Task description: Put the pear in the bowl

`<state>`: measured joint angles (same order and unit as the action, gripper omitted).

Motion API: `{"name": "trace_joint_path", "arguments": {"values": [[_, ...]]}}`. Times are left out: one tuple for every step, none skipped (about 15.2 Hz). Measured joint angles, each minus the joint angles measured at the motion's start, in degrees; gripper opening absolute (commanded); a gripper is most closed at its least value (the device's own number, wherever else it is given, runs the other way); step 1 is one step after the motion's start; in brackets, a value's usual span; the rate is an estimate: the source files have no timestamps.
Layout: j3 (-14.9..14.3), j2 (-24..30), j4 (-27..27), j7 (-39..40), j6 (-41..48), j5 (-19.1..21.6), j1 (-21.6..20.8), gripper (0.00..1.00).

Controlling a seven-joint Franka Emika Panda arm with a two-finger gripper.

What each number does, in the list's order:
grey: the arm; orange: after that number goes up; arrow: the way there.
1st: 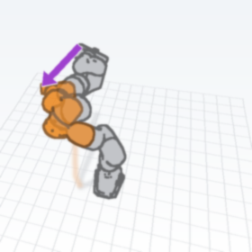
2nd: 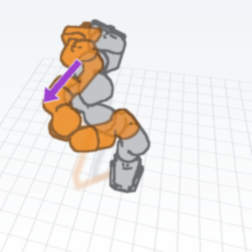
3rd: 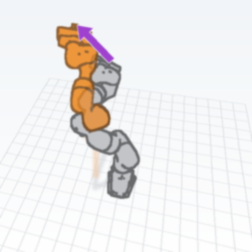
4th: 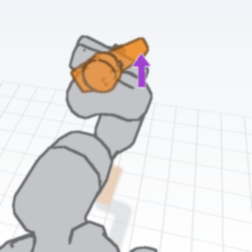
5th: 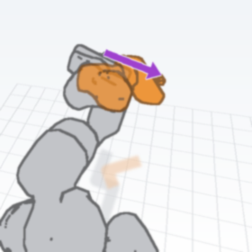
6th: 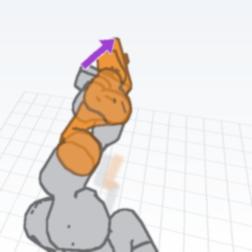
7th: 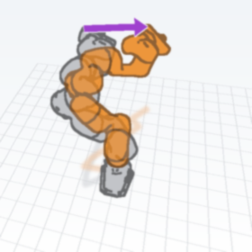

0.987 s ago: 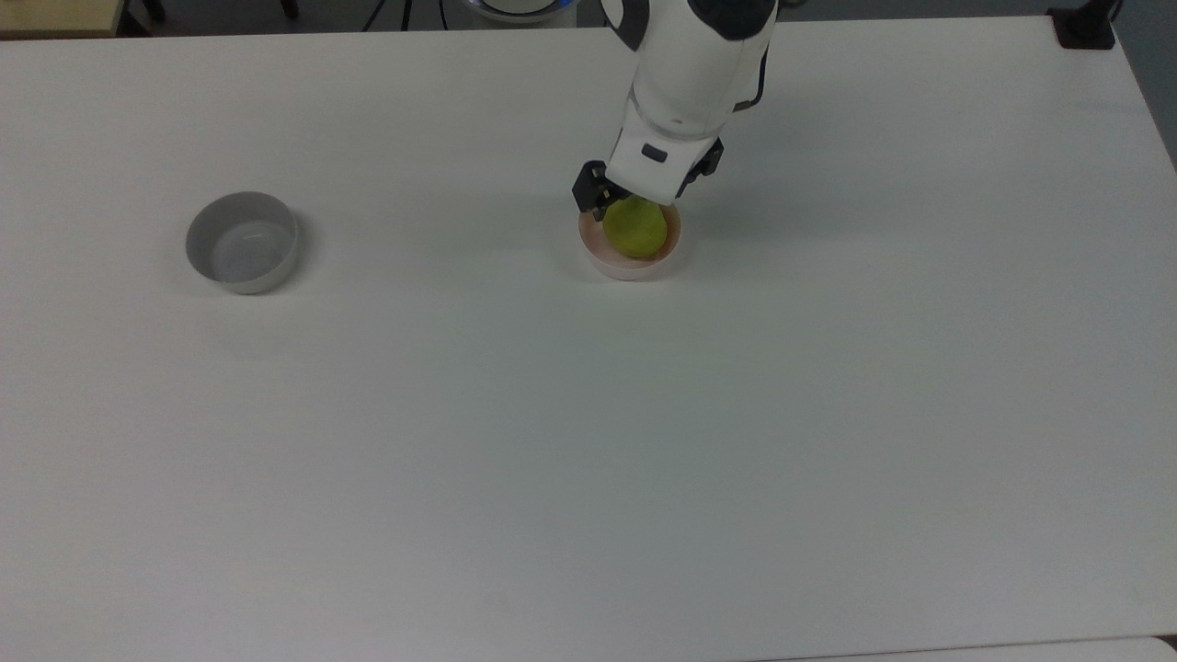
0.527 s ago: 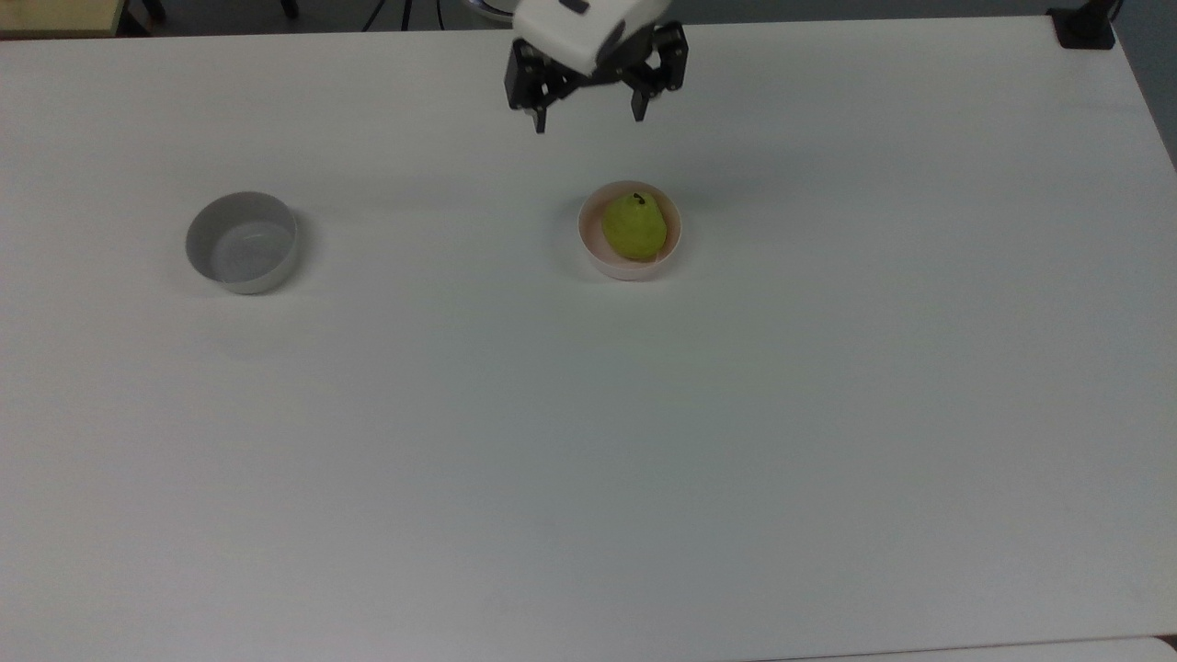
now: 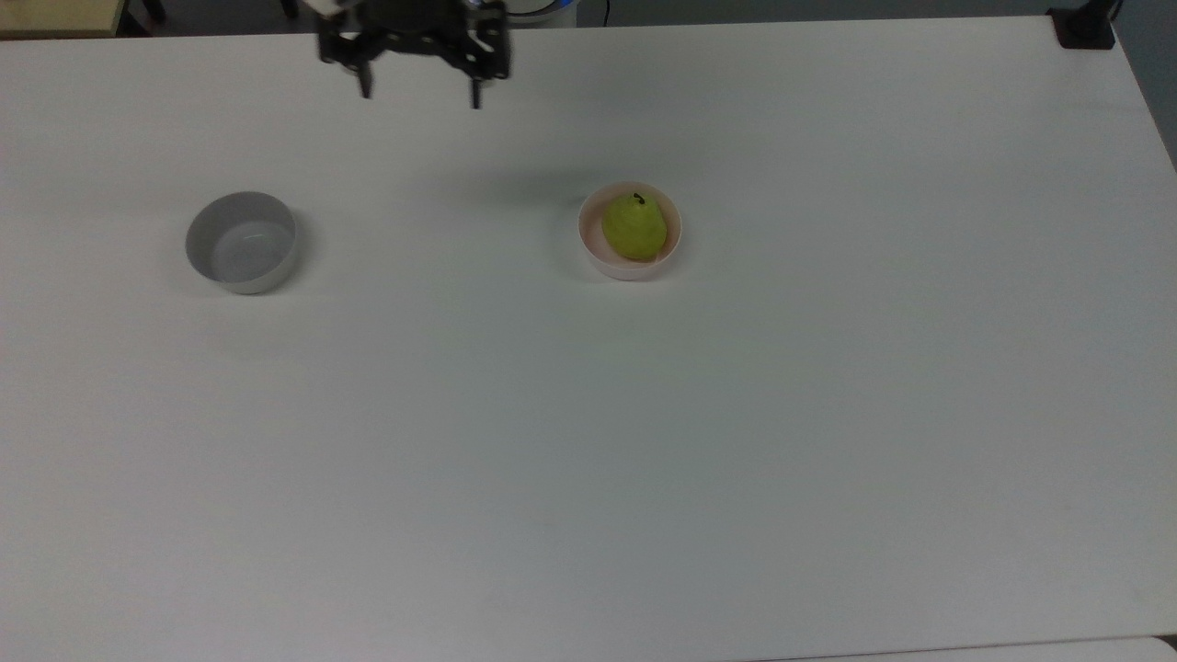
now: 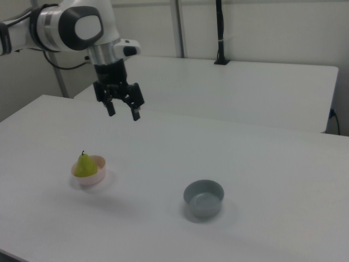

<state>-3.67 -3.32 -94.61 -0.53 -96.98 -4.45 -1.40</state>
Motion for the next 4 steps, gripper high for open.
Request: {"name": "trace_joint_path", "arguments": {"values": [[0.0,0.4,0.0,0.1,0.0,0.0,2.2,1.0],[0.0,0.6,0.0,0.1,0.0,0.0,3.4,1.0],[0.0,0.6,0.0,0.0,0.0,0.0,3.7,1.0],[0.0,0.6,0.1,0.0,0.0,0.0,3.9,1.0]]}}
